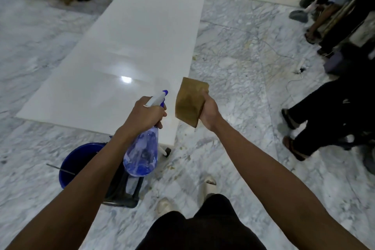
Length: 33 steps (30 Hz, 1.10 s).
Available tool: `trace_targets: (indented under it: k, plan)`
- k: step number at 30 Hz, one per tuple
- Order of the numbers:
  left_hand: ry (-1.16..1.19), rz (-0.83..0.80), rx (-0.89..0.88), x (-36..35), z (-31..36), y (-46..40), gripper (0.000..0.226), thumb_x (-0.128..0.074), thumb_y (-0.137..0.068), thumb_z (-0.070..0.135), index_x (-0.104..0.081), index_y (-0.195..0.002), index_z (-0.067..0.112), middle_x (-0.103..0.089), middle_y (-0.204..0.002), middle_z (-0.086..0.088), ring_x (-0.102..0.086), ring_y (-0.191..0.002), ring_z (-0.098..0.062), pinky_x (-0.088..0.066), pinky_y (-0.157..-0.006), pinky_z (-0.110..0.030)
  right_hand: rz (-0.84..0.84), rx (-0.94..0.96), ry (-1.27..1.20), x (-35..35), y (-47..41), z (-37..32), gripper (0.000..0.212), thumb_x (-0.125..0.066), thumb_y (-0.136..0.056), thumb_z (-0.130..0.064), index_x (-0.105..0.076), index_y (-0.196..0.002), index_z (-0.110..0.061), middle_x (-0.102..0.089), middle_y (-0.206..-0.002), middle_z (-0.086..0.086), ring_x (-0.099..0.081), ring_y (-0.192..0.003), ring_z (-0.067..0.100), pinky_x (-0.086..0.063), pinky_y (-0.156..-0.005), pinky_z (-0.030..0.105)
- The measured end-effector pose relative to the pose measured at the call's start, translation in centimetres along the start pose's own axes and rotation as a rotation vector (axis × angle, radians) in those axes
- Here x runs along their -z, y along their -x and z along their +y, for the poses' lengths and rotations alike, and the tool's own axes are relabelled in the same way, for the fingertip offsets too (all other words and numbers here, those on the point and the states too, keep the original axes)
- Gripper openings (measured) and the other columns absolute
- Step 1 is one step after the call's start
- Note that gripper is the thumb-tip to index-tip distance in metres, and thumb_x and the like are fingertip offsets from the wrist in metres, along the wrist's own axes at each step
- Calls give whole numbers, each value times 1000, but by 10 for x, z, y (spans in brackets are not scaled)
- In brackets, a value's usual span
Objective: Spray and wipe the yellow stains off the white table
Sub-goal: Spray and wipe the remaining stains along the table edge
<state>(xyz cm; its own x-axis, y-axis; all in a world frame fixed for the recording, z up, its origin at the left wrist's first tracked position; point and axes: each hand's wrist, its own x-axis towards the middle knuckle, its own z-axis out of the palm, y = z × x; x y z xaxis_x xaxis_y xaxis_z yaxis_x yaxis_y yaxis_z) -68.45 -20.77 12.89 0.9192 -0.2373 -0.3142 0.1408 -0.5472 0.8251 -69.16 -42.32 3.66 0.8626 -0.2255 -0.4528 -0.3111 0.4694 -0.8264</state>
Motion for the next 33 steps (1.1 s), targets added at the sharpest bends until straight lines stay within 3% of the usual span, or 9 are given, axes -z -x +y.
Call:
trace_targets:
  k: [4,9,14,16,21,27,29,33]
  plan:
    - [-16,-11,-42,-16,31,-26,10,-58,-90,10,-65,-86,4,-75,-94,-27,-62,-43,-16,-55,-56,-30,-51,54,-147,17,-4,-41,63,-31,-104,-56,-51,-144,-11,-59,-140,14,-56,-130,30,-43,-111,48]
    - [19,-45,-41,-45,79,-66,37,-55,-87,24,-62,-93,-12,-69,-92,-33,-58,-39,-17,-50,-54,-29,-99,81,-277,47,-33,-89,69,-29,-102,-62,-55,-141,-12,-61,-138,13,-57,-129,29,-44,-110,47]
    - [94,-64,-29,-83,131,-132,41,-55,-90,39,-62,-74,2,-75,-88,-24,-60,-43,-24,-51,-61,-36,-108,57,-340,85,-91,-146,66,-29,-102,-60,-61,-133,-12,-65,-132,12,-58,-127,30,-41,-112,49]
    - [77,-53,-29,-100,158,-164,42,-53,-92,40,-64,-76,3,-76,-88,-21,-59,-41,-23,-51,-59,-34,-116,54,-346,104,-118,-173,66,-29,-102,-60,-60,-136,-12,-65,-133,12,-58,-128,30,-41,-112,49]
    - [48,-64,-69,-145,224,-240,32,-58,-87,28,-63,-76,-2,-73,-90,-26,-61,-45,-22,-52,-57,-33,-105,38,-312,153,-181,-241,68,-30,-102,-61,-58,-138,-11,-64,-134,13,-58,-128,30,-40,-113,50]
    - [105,-65,-50,-183,281,-313,18,-56,-72,15,-66,-79,1,-74,-90,-24,-63,-51,-26,-54,-53,-31,-113,20,-322,195,-249,-311,65,-27,-103,-60,-67,-120,-12,-75,-111,11,-74,-97,26,-53,-94,46]
    - [90,-77,-39,-192,294,-344,19,-57,-73,9,-66,-83,-5,-75,-91,-25,-64,-56,-30,-54,-52,-31,-88,30,-332,200,-277,-326,66,-27,-102,-61,-67,-122,-12,-74,-113,12,-74,-99,27,-53,-93,47]
    - [69,-83,-44,-199,314,-409,26,-54,-76,6,-62,-92,-13,-72,-93,-30,-59,-44,-25,-51,-53,-31,-66,2,-337,199,-344,-351,67,-31,-101,-63,-63,-132,-13,-68,-127,12,-64,-119,29,-48,-105,49]
